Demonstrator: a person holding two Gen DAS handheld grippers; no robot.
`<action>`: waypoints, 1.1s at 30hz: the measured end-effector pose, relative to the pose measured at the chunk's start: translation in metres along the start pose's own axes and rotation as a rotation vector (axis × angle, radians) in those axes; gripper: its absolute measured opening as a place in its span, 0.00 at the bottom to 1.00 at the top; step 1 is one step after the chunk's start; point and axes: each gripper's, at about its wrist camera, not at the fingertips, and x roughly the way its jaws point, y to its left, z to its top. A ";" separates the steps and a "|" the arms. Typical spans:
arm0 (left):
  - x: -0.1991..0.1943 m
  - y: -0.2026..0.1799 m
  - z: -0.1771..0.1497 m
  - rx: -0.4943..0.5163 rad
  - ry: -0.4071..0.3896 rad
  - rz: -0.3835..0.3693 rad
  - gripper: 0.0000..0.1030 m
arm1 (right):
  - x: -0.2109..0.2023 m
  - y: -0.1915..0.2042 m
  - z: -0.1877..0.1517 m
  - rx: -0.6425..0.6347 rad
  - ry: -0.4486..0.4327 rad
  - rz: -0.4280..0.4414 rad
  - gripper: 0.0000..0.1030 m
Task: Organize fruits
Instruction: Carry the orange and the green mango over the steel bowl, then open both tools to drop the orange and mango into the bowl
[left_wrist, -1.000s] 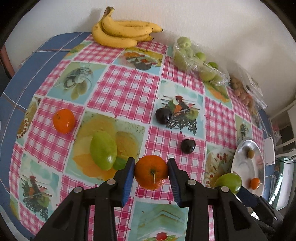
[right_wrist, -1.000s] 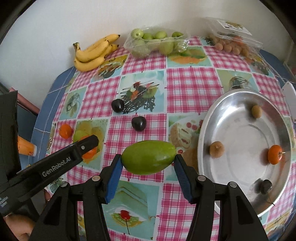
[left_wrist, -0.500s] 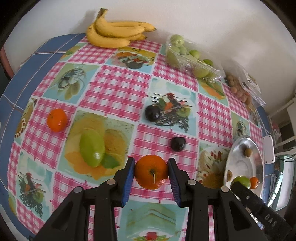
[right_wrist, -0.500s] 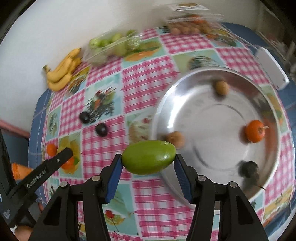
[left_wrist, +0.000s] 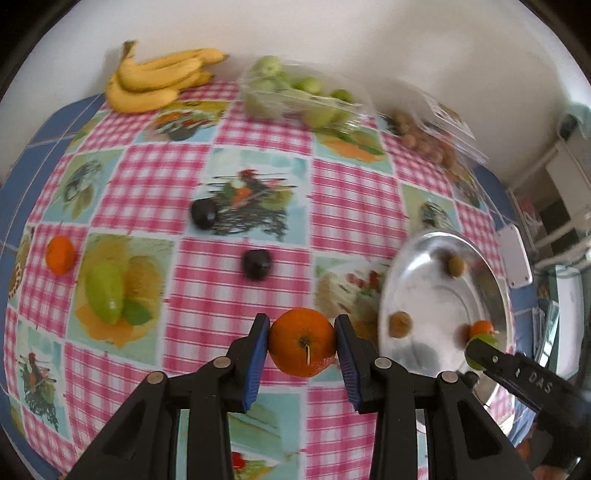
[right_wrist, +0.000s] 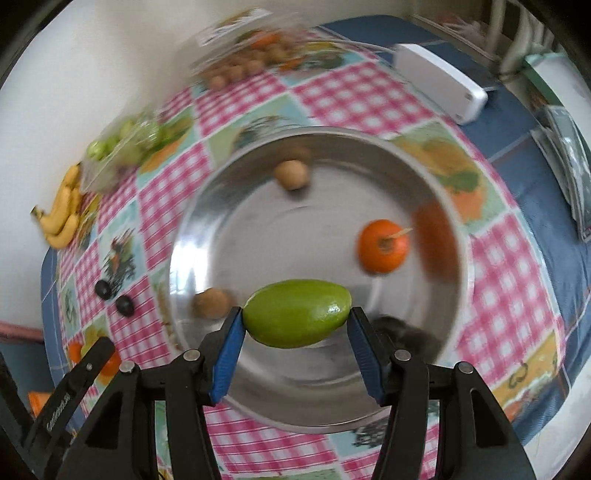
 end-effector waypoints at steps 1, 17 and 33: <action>0.000 -0.007 -0.001 0.018 0.000 0.000 0.37 | -0.001 -0.004 0.001 0.010 0.001 0.000 0.57; 0.018 -0.105 -0.034 0.318 0.032 -0.002 0.37 | -0.006 -0.018 0.004 0.043 0.012 0.045 0.57; 0.035 -0.110 -0.041 0.338 0.056 0.013 0.38 | 0.015 -0.009 -0.002 -0.004 0.078 0.025 0.57</action>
